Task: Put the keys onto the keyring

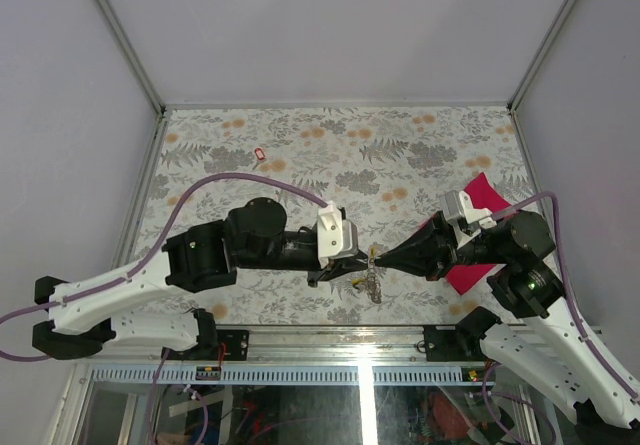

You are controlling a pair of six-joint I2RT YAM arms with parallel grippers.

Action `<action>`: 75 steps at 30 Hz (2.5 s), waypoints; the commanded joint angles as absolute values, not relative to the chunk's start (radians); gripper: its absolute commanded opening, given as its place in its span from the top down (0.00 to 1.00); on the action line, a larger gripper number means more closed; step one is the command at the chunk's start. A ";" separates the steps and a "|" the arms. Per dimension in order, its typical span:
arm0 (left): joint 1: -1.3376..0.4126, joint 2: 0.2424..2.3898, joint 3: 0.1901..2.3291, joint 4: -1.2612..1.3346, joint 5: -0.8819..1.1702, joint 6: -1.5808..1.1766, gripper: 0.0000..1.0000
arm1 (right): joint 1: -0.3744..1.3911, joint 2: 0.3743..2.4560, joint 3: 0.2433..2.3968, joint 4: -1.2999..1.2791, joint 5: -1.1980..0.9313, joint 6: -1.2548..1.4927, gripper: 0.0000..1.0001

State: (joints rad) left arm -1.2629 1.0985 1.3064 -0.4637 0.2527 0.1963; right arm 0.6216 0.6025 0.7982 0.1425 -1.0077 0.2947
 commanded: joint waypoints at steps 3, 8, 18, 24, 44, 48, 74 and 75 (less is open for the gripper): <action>-1.268 1.057 1.305 -0.356 0.230 0.191 0.80 | 0.618 0.596 0.838 0.211 -0.999 0.303 1.00; -1.269 1.061 1.307 -0.354 0.243 0.192 0.79 | 0.618 0.595 0.841 0.201 -0.997 0.298 1.00; -1.269 1.094 1.305 -0.333 0.295 0.182 0.77 | 0.618 0.598 0.842 0.204 -0.997 0.295 1.00; -1.268 1.103 1.302 -0.330 0.302 0.179 0.78 | 0.618 0.603 0.844 0.209 -0.999 0.294 1.00; -1.269 1.147 1.382 -0.490 0.233 0.167 1.00 | 0.619 0.591 0.880 0.038 -0.946 0.177 0.81; -1.267 1.184 1.452 -0.620 0.206 0.188 1.00 | 0.618 0.594 0.919 -0.155 -0.902 0.029 0.72; -1.276 1.463 1.825 -1.080 0.130 0.286 1.00 | 0.618 0.654 0.810 -0.102 -0.944 0.016 0.65; -1.277 1.465 1.828 -1.079 0.131 0.286 1.00 | 0.618 0.655 0.806 -0.087 -0.946 0.025 0.65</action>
State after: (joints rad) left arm -1.2648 1.4574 1.7828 -1.0798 0.1360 0.2676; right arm 0.6216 0.6468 0.8196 -0.1963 -0.9119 -0.0143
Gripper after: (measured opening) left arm 0.021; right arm 0.353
